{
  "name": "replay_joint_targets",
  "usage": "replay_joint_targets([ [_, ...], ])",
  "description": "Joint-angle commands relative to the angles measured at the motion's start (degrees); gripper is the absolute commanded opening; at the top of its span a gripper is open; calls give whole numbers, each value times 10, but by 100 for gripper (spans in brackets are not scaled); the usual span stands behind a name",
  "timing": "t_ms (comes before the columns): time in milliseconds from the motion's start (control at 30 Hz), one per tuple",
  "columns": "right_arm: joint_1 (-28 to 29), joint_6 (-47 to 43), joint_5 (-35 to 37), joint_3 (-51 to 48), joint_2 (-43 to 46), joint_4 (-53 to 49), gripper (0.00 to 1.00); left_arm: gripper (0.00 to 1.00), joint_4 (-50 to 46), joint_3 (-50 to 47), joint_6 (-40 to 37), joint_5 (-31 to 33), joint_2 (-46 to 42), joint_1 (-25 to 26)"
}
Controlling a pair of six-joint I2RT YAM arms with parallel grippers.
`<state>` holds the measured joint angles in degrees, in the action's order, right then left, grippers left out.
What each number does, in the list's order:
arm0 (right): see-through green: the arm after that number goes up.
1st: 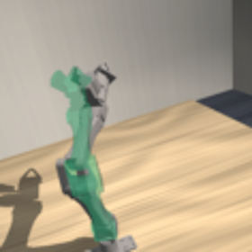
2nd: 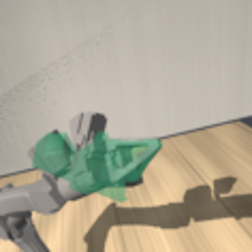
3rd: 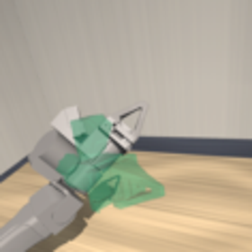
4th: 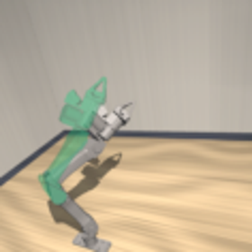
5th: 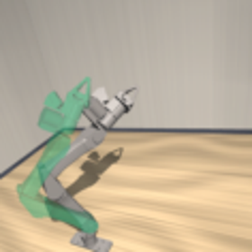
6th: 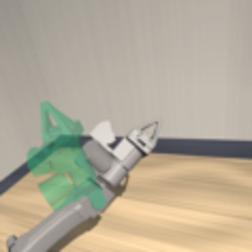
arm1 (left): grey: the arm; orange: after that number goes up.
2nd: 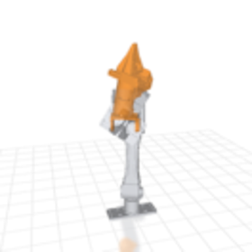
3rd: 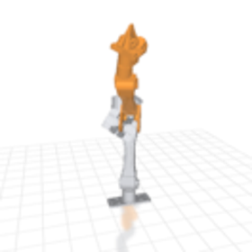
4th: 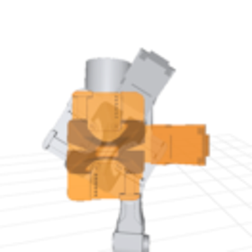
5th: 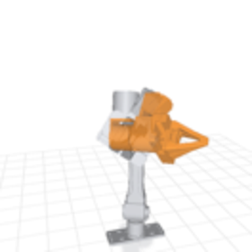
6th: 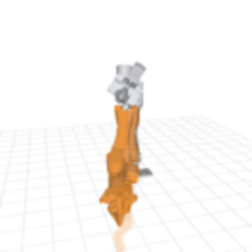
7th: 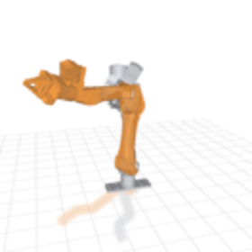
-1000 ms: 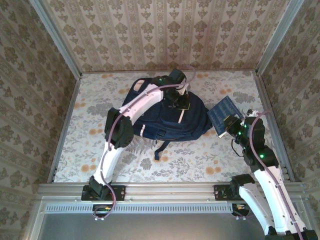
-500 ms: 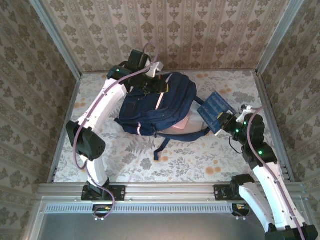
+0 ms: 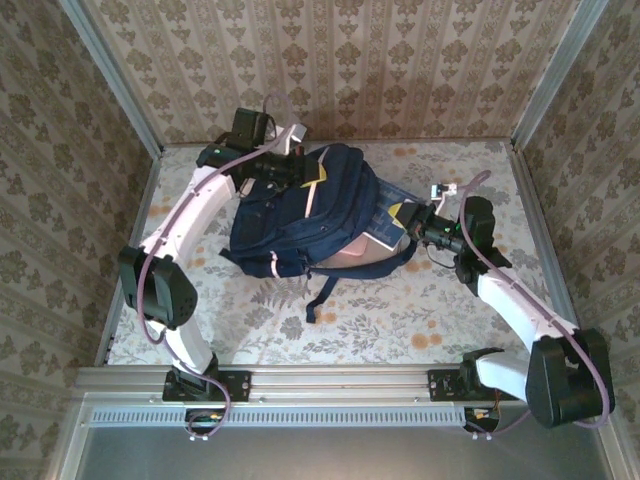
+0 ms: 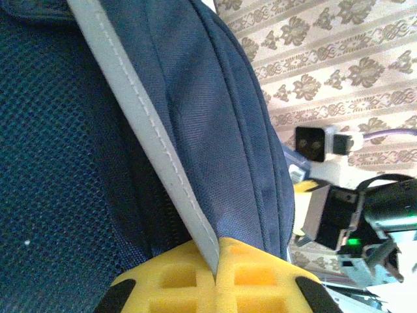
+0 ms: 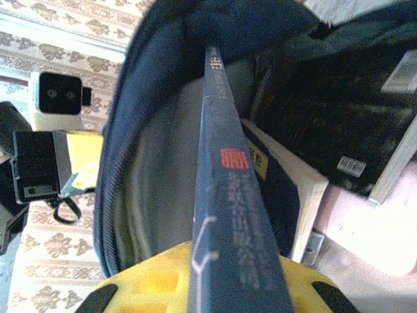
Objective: Pack the student bag
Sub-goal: Place the book in the student bag.
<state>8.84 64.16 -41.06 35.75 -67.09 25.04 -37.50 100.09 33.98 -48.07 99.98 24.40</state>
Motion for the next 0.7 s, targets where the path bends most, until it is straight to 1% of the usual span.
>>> replay_joint_targets([
  [0,32,41,-35,6,-13,98,0,0,70,10,18,-77,-57,-11],
  [167,89,-29,17,49,-63,11,0,0,76,15,21,-98,-59,-24],
  [267,101,-53,52,68,-103,-16,0,0,71,24,17,-105,-62,-25],
  [367,109,-64,58,99,-163,-19,0,0,63,29,10,-110,-65,-27],
  [500,140,-78,65,171,-248,-43,0,0,59,34,5,-121,-67,-30],
  [600,173,-79,97,230,-301,-59,2,0,57,39,3,-127,-66,-31],
  [633,186,-78,112,251,-319,-63,5,0,56,42,3,-128,-66,-31],
  [667,197,-81,127,269,-332,-69,6,0,55,44,2,-128,-66,-31],
])
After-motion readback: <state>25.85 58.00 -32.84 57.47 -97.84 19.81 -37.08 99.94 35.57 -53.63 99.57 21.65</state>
